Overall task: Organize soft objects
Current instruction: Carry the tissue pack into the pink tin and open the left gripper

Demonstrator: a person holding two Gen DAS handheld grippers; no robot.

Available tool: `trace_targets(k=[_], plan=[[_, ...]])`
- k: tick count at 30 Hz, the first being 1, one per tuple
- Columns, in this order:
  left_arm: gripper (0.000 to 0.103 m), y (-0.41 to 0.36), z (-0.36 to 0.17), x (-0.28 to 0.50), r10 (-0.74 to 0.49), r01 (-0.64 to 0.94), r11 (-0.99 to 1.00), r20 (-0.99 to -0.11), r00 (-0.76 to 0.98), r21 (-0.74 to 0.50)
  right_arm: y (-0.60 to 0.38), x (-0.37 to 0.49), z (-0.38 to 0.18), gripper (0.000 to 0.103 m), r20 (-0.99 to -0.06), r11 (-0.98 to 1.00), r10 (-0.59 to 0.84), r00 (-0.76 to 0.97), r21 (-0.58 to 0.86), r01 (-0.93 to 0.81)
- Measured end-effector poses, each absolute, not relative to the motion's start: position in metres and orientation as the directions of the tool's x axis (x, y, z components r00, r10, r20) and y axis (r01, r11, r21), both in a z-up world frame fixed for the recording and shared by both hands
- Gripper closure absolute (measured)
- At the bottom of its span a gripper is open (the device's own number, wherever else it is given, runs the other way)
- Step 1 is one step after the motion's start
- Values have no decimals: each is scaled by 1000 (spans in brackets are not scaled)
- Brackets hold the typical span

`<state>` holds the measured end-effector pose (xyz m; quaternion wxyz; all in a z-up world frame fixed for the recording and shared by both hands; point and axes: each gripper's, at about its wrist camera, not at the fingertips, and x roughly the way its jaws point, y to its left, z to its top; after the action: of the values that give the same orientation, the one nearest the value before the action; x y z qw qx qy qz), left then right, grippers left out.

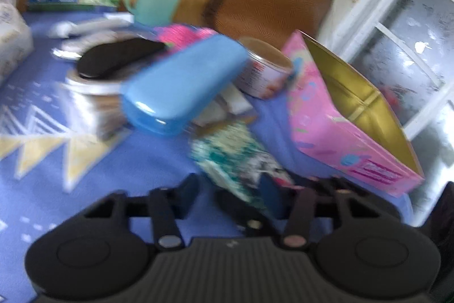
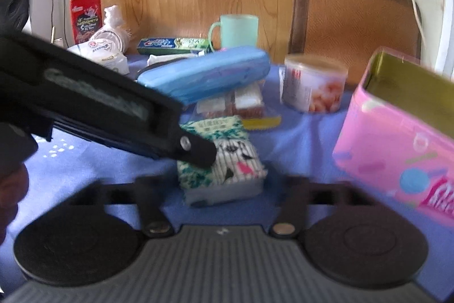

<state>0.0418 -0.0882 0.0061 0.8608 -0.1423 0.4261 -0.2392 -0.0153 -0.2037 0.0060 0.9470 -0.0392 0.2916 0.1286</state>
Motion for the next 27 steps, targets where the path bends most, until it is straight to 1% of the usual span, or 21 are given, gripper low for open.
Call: trace_targets(k=[1,4,9,12,14,18,19,20,21,22,23,24,27], plan=[[64,-91,8,40,-521,284,852,-673,524,-439,-204,-19,7,51,-553,963,227,802,3,-270],[64,-109,23,29,-504,340,863,-669,546,-373,-210,-37,15,52,-491,969,200,848,-31,-246],[64,-161,68,26,-542,465,833,-611,577,-300,-249,-48,45,52,-373,991,110,921,-27,-129],[64,-203,91,28,-574,541,802,-579,579,-255,-282,-53,63,52,-312,999,25,950,-28,-36],[64,-234,98,33,-598,581,778,-567,566,-240,-307,-53,70,52,-299,999,-34,954,-21,29],[63,-282,93,43,-634,628,737,-579,512,-251,-348,-47,66,51,-328,991,-126,936,2,134],[59,-290,90,44,-633,629,736,-584,508,-250,-358,-45,62,50,-344,986,-158,926,1,169],[54,-298,87,44,-623,626,742,-590,514,-238,-365,-40,57,45,-365,980,-187,912,-2,200],[52,-304,83,44,-606,622,753,-596,528,-215,-368,-37,53,45,-382,974,-211,900,-5,227],[47,-306,81,43,-595,618,760,-597,537,-201,-373,-36,49,38,-390,966,-237,890,1,258],[42,-304,79,41,-592,615,764,-594,545,-197,-377,-38,45,26,-386,960,-249,888,22,279],[40,-299,78,38,-594,614,764,-587,550,-199,-378,-42,43,20,-373,957,-254,892,40,289],[35,-276,81,33,-586,597,779,-558,587,-190,-364,-48,37,19,-340,958,-259,904,26,285]])
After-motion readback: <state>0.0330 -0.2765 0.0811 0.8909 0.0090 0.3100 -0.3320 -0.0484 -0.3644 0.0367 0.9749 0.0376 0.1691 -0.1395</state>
